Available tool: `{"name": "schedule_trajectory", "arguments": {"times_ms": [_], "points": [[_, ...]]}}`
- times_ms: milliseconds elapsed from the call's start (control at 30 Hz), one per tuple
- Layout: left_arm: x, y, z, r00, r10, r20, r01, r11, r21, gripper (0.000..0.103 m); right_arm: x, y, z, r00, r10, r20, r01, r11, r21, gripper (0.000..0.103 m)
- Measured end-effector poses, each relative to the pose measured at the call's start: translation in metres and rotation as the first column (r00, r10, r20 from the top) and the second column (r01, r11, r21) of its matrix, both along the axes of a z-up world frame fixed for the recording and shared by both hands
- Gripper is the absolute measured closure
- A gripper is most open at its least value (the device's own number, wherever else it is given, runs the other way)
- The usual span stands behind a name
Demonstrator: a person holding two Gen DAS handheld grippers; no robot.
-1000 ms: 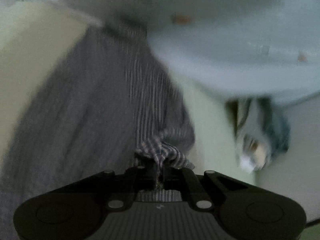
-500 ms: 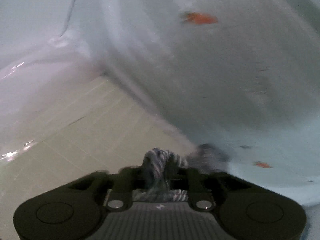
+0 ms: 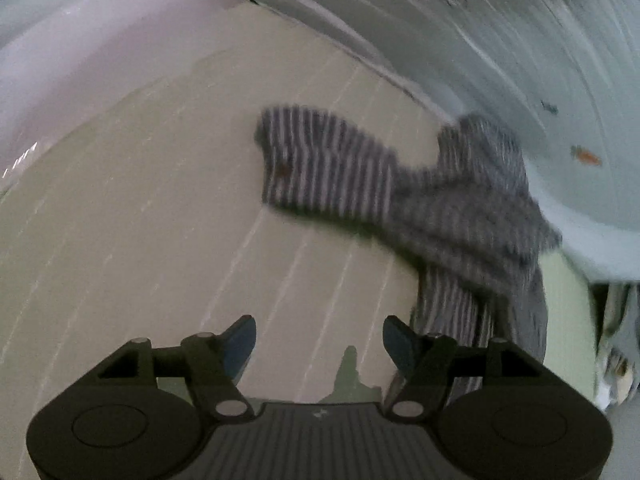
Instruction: Fold clothes
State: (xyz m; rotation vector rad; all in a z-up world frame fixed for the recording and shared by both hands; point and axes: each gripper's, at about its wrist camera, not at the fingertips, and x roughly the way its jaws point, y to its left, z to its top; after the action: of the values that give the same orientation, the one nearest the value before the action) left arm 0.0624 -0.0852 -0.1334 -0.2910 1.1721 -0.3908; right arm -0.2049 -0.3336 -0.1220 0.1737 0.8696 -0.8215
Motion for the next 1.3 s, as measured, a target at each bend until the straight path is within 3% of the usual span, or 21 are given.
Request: {"name": "schedule_trajectory", "arguments": {"times_ms": [167,333,600,900,1100,1167,1200,1233,1267,1300], "points": [[-0.040,0.006,0.006,1.000,-0.016,0.007,0.015,1.000,0.025,0.029,-0.005,-0.007,0.008,0.997,0.045,0.067,-0.046,0.999,0.006,0.007],[-0.046,0.025,0.018,0.999,0.027,0.041,-0.030,0.997,0.067,0.029,0.007,-0.021,0.015,0.989,0.052,0.138,-0.059,0.997,0.044,0.007],[-0.001,0.040,0.026,0.995,0.064,0.079,-0.071,0.994,0.088,0.029,0.074,-0.046,0.036,0.955,0.075,0.286,-0.099,0.993,0.069,0.008],[0.092,0.020,0.002,0.996,0.055,0.071,-0.058,0.998,0.035,0.028,0.204,-0.086,0.038,0.920,0.132,0.369,-0.187,0.975,0.117,0.007],[0.137,-0.002,-0.017,0.997,0.053,0.054,-0.053,0.999,0.004,0.028,0.274,-0.118,0.028,0.903,0.150,0.403,-0.263,0.934,0.243,0.036],[0.143,-0.009,-0.022,0.997,0.054,0.053,-0.054,0.999,0.002,0.029,0.286,-0.128,0.016,0.917,0.136,0.374,-0.253,0.926,0.282,0.054],[0.144,-0.013,-0.023,0.997,0.054,0.061,-0.054,0.999,0.003,0.029,0.291,-0.134,0.010,0.925,0.131,0.358,-0.246,0.921,0.301,0.071],[0.145,-0.016,-0.024,0.997,0.053,0.064,-0.053,0.999,-0.001,0.033,0.294,-0.139,0.006,0.927,0.126,0.352,-0.246,0.915,0.319,0.092],[0.146,-0.019,-0.025,0.997,0.051,0.061,-0.051,0.999,-0.011,0.052,0.295,-0.143,0.003,0.925,0.123,0.358,-0.251,0.907,0.337,0.099],[0.148,-0.022,-0.026,0.997,0.049,0.059,-0.048,0.999,-0.021,0.064,0.295,-0.147,0.003,0.923,0.121,0.366,-0.254,0.906,0.340,0.099]]}}
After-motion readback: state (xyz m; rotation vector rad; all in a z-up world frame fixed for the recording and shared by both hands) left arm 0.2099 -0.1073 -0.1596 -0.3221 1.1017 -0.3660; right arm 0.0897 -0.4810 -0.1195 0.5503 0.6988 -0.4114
